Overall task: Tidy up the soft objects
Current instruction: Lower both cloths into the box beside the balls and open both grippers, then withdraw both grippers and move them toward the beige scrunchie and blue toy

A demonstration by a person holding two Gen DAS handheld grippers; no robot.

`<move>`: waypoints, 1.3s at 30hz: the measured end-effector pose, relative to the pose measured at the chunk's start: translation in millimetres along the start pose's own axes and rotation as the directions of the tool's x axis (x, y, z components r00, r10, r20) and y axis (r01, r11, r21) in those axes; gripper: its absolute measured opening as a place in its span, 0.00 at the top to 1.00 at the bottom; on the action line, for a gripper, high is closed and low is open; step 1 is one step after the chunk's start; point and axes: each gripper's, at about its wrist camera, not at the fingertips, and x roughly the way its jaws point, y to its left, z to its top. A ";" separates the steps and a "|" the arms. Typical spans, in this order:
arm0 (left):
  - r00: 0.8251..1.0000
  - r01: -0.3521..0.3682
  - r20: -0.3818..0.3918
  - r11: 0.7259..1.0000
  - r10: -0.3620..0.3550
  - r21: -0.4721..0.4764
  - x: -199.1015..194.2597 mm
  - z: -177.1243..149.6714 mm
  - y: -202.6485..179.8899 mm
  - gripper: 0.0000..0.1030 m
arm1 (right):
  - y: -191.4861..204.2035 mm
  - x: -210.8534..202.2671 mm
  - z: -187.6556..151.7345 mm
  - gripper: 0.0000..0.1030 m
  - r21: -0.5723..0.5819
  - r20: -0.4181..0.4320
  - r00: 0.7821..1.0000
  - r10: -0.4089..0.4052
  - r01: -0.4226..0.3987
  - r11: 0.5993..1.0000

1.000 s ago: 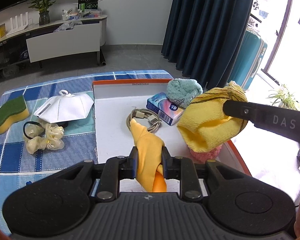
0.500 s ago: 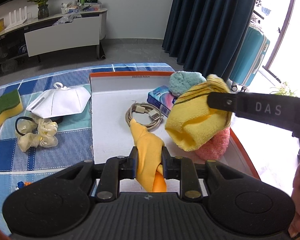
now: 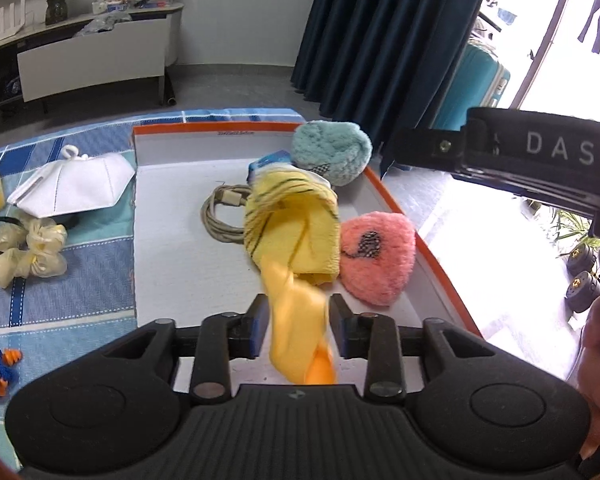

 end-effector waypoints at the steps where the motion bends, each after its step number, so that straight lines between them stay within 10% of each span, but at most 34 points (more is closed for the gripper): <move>1: 1.000 -0.005 0.004 1.000 0.005 0.004 -1.5 0.0 -1.2 0.58 | 0.0 -1.3 -0.3 0.41 -0.002 0.002 1.000 -0.002 0.002 1.000; 6: 0.998 -0.054 0.028 0.999 0.054 -0.009 -13.2 2.2 -0.7 0.25 | 3.9 -9.8 -2.7 0.40 -0.011 0.005 1.000 0.007 -0.006 1.000; 11: 0.988 -0.151 0.037 0.988 0.151 -0.015 -27.0 5.0 6.2 0.14 | 11.3 -16.5 -5.7 0.36 -0.029 0.006 1.000 0.008 -0.008 1.000; 39: 0.944 -0.313 0.050 0.933 0.326 -0.176 -77.0 -4.4 92.1 0.11 | 77.8 -7.8 -18.1 0.32 -0.114 -0.058 0.994 0.087 -0.093 0.989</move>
